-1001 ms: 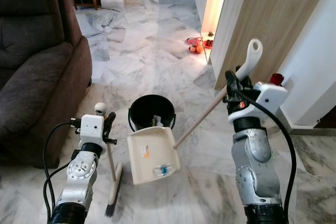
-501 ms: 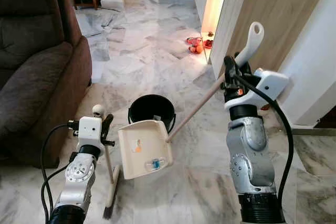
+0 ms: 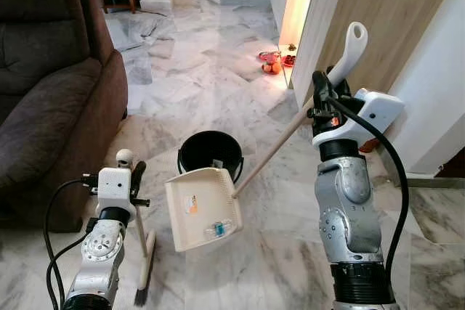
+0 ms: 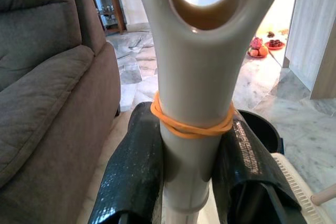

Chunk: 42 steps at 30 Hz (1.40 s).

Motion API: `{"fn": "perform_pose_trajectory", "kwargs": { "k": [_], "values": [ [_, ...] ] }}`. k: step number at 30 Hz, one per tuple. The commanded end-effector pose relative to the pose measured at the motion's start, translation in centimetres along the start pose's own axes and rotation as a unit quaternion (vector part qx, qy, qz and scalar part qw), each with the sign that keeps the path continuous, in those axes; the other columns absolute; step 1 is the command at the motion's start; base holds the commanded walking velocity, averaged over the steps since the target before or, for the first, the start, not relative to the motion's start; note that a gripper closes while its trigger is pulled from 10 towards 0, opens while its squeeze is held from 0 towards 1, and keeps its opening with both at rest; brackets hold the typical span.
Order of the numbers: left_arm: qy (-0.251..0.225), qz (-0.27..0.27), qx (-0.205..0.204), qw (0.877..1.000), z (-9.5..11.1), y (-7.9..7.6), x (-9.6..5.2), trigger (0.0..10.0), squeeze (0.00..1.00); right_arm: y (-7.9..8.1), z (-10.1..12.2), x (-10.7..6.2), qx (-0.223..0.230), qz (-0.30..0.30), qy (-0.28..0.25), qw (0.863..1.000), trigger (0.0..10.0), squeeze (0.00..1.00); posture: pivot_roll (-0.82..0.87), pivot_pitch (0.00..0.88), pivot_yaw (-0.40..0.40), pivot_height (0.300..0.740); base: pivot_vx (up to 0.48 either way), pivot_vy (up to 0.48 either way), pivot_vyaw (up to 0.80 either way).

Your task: Sweep floor

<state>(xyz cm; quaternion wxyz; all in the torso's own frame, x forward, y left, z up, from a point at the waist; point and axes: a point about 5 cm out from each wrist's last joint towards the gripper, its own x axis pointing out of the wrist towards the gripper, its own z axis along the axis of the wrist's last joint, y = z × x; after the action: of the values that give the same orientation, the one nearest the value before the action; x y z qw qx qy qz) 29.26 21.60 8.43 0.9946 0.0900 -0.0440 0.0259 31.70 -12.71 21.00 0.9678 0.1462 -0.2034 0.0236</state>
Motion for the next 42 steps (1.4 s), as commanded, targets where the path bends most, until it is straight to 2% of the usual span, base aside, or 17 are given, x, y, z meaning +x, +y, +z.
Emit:
{"fn": "perform_pose_trajectory", "kwargs": {
  "k": [1, 42],
  "values": [
    [-0.031, 0.005, 0.014, 0.999, 1.15, 0.24, 0.28, 10.0, 0.0, 0.53, 1.36, 0.76, 0.02, 0.006, -0.032, 0.999, 10.0, 0.0, 0.08, 0.046, -0.032, 0.74, 0.289, 0.0, 0.0],
    [-0.035, 0.009, 0.011, 0.999, 1.21, -0.14, 0.32, 10.0, 0.0, 0.73, 1.44, 1.2, 0.054, 0.009, -0.028, 0.998, 10.0, 0.0, 0.07, 0.027, -0.039, 0.74, 0.322, 0.0, 0.0]
  ]
}}
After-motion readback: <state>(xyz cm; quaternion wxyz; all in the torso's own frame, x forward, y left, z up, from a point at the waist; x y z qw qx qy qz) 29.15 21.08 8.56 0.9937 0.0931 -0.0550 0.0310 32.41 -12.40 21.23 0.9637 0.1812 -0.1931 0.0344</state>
